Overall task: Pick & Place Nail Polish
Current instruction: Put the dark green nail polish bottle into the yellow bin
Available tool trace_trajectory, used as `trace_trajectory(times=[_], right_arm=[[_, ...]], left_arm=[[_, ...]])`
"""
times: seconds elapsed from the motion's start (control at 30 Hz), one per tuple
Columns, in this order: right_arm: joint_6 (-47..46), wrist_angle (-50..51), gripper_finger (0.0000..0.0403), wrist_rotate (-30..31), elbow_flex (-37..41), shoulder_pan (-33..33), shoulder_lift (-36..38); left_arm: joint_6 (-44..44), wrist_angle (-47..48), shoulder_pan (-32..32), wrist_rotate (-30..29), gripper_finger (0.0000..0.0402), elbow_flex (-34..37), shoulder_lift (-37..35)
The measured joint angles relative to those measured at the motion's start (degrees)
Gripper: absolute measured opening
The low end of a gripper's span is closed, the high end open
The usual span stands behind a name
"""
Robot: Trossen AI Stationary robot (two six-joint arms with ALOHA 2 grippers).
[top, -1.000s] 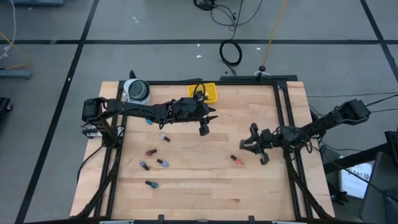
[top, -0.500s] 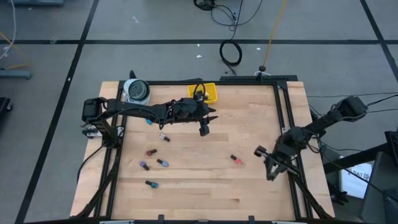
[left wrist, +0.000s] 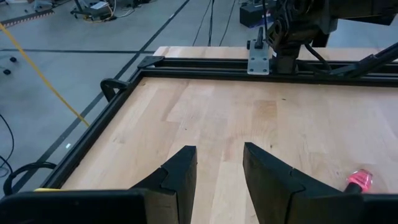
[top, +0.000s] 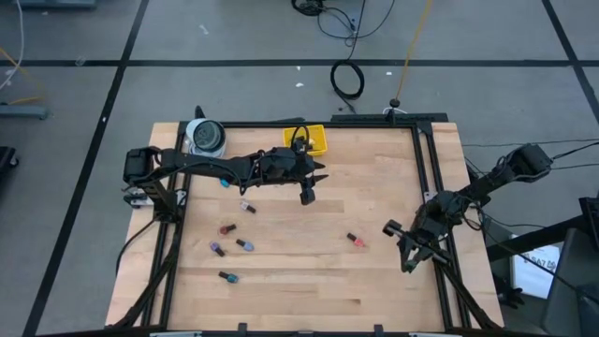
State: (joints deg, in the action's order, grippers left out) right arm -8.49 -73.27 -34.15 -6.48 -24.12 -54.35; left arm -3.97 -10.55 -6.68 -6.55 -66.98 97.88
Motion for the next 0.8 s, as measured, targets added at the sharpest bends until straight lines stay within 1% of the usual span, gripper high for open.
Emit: trace_trajectory(times=[0.27, 0.3, 0.37, 0.43, 0.5, 0.8], right_arm=[[0.02, 0.12, 0.0052, 0.21, -0.02, 0.00, 0.00], [0.08, 0.26, 0.0052, 1.37, -0.02, 0.00, 0.02], [0.52, 1.18, 0.0052, 6.37, -0.07, 0.02, 0.02], [1.66, 2.52, 0.0052, 13.34, -0.09, 0.24, 0.00], [2.56, 4.11, 0.0052, 22.09, -0.09, 0.84, 0.01], [6.16, 13.55, 0.0052, 70.87, -0.09, 4.62, 0.00]], left_arm=[[0.25, -0.31, 0.00, 0.02, 0.0127, 0.00, 1.39], [0.26, -0.15, 0.00, 0.01, 0.0127, 0.02, 1.46], [0.28, -1.01, 0.00, 0.01, 0.0127, 0.01, 2.06], [0.47, -1.26, 0.00, 0.01, 0.0127, 0.02, 2.37], [0.83, -1.61, 0.00, 0.01, 0.0127, 0.02, 2.41], [1.75, -3.65, -0.07, 0.01, 0.0127, 0.02, 2.34]])
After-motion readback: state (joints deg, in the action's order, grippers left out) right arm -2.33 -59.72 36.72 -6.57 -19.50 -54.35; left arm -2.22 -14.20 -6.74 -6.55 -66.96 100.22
